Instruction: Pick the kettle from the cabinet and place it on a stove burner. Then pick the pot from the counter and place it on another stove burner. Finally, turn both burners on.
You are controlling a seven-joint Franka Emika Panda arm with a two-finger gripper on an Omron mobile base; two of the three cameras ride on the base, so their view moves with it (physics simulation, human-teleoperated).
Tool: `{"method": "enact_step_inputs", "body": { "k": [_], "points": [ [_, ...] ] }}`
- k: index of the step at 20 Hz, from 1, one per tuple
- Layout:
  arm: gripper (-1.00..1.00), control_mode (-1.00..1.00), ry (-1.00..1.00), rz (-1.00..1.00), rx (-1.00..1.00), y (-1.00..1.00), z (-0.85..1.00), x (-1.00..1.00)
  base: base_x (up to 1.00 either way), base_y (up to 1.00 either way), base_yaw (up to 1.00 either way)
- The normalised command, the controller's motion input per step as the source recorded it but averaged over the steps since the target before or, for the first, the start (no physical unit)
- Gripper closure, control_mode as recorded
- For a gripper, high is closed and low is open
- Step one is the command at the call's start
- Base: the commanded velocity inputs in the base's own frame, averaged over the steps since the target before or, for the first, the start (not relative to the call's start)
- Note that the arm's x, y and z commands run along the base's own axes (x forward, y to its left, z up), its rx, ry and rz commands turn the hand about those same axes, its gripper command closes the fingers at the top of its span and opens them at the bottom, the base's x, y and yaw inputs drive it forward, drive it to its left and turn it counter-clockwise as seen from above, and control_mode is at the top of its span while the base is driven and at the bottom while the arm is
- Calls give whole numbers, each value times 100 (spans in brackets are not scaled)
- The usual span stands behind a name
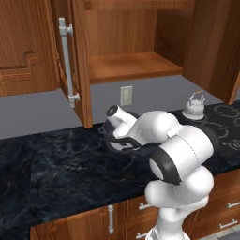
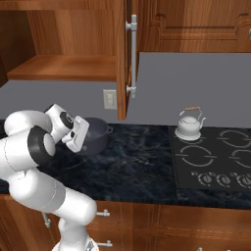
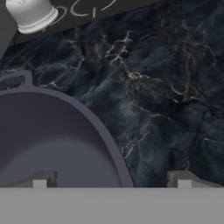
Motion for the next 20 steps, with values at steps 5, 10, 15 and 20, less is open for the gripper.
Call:
{"method": "enact_step_inputs", "body": {
  "k": [5, 10, 15, 20],
  "points": [
    [-100, -100, 0, 0, 0, 2, -24, 12, 0, 0, 0],
    [100, -100, 0, 0, 0, 6, -29, 0, 0, 0, 0],
    [100, -100, 0, 0, 0, 4, -19, 0, 0, 0, 0],
    [100, -100, 0, 0, 0, 0, -2, 0, 0, 0, 0]
  ]
}}
